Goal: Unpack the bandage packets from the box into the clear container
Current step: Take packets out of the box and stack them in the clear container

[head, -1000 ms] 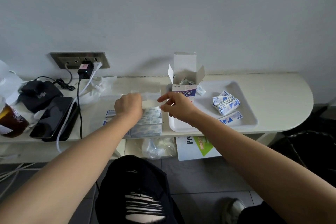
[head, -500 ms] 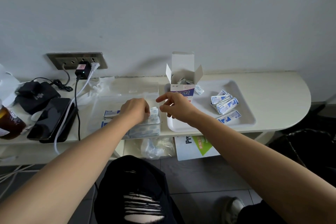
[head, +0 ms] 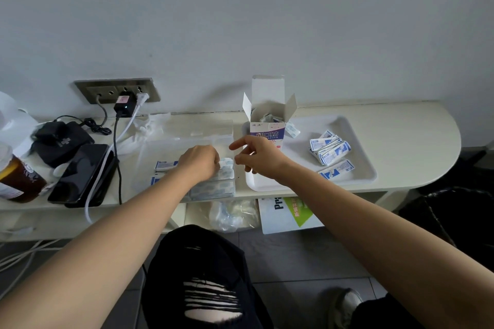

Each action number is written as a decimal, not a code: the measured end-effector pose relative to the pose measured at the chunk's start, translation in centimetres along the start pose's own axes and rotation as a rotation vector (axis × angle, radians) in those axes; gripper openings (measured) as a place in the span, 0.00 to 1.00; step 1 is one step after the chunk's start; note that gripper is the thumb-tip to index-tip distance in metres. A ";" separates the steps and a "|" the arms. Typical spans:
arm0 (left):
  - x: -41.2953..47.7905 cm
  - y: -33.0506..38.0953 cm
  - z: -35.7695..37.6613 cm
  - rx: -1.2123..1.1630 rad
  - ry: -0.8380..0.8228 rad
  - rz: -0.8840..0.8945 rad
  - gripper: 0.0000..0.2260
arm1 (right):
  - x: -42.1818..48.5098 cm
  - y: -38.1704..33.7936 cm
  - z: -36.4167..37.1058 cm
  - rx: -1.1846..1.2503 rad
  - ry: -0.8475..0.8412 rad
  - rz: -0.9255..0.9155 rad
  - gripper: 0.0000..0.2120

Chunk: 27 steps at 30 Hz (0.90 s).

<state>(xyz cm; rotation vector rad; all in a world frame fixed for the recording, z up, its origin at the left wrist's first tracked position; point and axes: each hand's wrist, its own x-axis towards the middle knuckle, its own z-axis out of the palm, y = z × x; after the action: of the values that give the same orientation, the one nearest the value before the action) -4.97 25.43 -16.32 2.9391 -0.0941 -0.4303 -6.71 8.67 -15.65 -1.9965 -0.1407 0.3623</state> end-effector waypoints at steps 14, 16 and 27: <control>-2.5 2.1 -2.5 0.075 0.294 0.002 0.12 | -1.7 1.2 -4.5 -0.008 0.037 0.015 0.11; -2.9 3.8 -3.0 0.015 0.483 0.070 0.10 | -2.2 2.4 -6.8 -0.082 0.088 0.038 0.10; -0.8 16.6 2.2 -0.194 0.253 0.382 0.07 | -5.3 11.2 -14.9 -0.749 0.142 0.109 0.16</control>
<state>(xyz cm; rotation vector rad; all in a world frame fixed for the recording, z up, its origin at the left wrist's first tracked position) -7.00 8.78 -15.26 2.6692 -0.5361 -0.0103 -7.72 -10.44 -18.67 -2.7702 -0.0824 0.2522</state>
